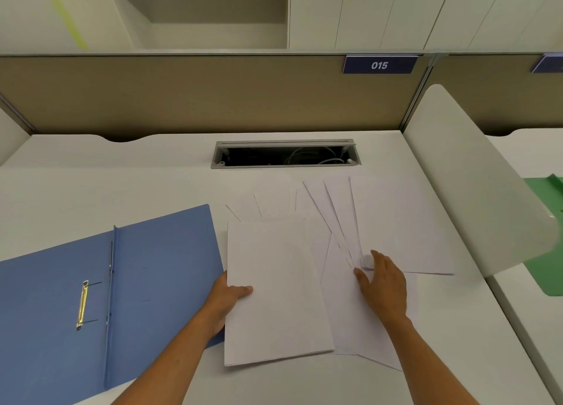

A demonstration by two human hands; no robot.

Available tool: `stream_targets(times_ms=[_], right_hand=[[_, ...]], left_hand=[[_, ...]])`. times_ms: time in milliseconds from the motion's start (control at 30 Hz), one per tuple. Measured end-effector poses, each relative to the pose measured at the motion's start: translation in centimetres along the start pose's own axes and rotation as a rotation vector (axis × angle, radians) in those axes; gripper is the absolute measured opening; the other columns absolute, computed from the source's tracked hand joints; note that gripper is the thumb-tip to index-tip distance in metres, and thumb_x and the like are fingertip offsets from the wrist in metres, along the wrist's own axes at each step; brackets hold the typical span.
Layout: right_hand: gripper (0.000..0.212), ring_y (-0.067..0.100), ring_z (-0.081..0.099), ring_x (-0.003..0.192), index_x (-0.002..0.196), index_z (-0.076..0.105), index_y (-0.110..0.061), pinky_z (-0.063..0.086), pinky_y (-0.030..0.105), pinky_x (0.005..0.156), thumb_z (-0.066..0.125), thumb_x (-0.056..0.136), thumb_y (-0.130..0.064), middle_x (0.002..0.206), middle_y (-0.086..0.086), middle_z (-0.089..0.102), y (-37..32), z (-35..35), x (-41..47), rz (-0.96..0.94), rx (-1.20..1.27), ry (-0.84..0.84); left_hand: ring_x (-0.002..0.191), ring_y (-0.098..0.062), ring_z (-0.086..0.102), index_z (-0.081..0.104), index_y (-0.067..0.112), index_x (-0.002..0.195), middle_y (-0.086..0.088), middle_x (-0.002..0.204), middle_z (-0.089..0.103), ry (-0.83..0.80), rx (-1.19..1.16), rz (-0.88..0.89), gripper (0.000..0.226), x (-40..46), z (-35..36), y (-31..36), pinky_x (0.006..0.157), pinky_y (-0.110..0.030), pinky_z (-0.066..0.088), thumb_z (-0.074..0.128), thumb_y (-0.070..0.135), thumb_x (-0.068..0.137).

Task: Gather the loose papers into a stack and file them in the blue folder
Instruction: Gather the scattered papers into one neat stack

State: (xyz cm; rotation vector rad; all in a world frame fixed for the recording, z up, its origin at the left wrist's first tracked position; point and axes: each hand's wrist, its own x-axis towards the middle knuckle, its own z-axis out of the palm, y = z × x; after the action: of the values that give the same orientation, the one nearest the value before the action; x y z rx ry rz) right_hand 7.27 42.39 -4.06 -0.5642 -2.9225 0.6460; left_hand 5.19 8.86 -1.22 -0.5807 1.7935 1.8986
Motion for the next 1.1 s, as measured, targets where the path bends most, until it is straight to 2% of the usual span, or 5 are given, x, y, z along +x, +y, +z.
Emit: stream_targets(times_ms=[267, 533, 867, 1033, 1100], right_hand=[[0.031, 0.031, 0.063, 0.065, 0.109, 0.060, -0.001, 0.053, 0.041, 0.059, 0.068, 0.080, -0.005, 0.078, 0.014, 0.066, -0.1, -0.5, 0.5, -0.219, -0.277, 0.112], [0.045, 0.032, 0.059, 0.045, 0.102, 0.065, 0.001, 0.051, 0.036, 0.046, 0.073, 0.061, 0.017, 0.059, 0.013, 0.065, 0.9, -2.0, 1.7, -0.240, -0.231, 0.138], [0.021, 0.028, 0.074, 0.081, 0.101, 0.074, -0.001, 0.056, 0.035, 0.078, 0.067, 0.081, 0.002, 0.094, 0.013, 0.076, -3.9, -2.1, -2.3, -0.501, 0.106, 0.395], [0.036, 0.021, 0.072, 0.081, 0.099, 0.075, -0.007, 0.058, 0.028, 0.072, 0.054, 0.074, 0.007, 0.094, 0.006, 0.076, -8.5, -0.1, -7.5, -0.768, 0.188, 0.336], [0.039, 0.019, 0.072, 0.086, 0.100, 0.075, -0.010, 0.056, 0.028, 0.079, 0.050, 0.075, 0.006, 0.097, 0.004, 0.076, -9.5, 1.1, -9.5, -0.849, 0.188, 0.250]], left_hand=[[0.107, -0.025, 0.063, 0.053, 0.021, 0.126, -0.004, 0.118, 0.066, 0.015, -0.025, 0.036, 0.052, 0.2, 0.0, -0.5, 0.090, -0.044, 0.053, 0.071, 0.002, 0.081], [0.105, -0.027, 0.064, 0.055, 0.021, 0.121, -0.006, 0.117, 0.066, 0.053, -0.037, 0.049, 0.046, 0.1, 0.0, -0.9, 0.091, -0.048, 0.053, 0.072, 0.005, 0.081], [0.104, -0.028, 0.064, 0.051, 0.016, 0.127, -0.005, 0.118, 0.064, 0.109, -0.037, 0.040, 0.050, 0.0, 0.0, -1.1, 0.081, -0.042, 0.055, 0.070, 0.002, 0.082], [0.102, -0.027, 0.064, 0.053, 0.016, 0.122, -0.007, 0.118, 0.064, 0.129, -0.055, 0.035, 0.038, -0.4, 0.5, -0.7, 0.076, -0.038, 0.055, 0.065, 0.008, 0.087], [0.107, -0.024, 0.063, 0.055, 0.018, 0.123, -0.005, 0.122, 0.064, 0.159, -0.103, 0.017, 0.036, -0.7, 0.5, -0.5, 0.088, -0.042, 0.053, 0.062, 0.030, 0.090]])
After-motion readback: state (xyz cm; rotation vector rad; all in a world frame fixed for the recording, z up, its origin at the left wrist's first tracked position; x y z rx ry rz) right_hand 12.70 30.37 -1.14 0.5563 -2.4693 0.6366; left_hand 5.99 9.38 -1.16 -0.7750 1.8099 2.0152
